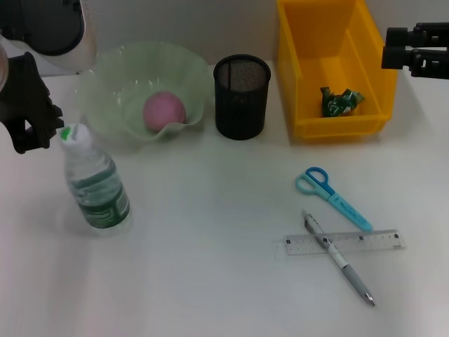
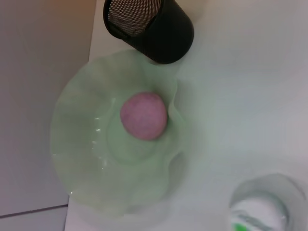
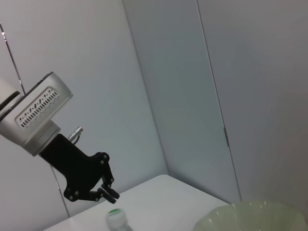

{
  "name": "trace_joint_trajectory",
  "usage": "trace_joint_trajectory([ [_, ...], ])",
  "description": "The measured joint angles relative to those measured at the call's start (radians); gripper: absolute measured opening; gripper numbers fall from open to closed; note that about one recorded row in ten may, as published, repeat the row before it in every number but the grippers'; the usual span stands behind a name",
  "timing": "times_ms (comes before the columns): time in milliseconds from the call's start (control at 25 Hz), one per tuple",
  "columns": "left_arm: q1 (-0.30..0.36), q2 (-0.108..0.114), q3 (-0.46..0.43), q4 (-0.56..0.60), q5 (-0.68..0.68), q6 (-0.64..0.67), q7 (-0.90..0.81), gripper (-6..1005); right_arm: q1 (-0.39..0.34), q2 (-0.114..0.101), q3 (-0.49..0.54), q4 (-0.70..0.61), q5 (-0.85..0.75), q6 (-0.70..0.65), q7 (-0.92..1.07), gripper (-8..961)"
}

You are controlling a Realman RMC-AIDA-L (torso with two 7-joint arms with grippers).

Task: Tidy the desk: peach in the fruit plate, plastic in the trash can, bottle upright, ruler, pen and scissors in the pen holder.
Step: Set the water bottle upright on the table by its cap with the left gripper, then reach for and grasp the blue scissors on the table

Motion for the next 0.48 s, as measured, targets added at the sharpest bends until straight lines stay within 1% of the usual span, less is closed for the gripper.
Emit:
trace_joint_trajectory([
  [200, 0.008, 0.002, -0.002, 0.0, 0.0, -0.003, 0.0, 30, 0.003, 0.0, 0.0, -0.001, -0.001, 0.001, 0.0, 508],
  [480, 0.038, 0.01, 0.002, 0.02, 0.001, -0.025, 0.005, 83, 0.004, 0.006, 0.0, -0.001, -0.001, 0.001, 0.004, 508],
])
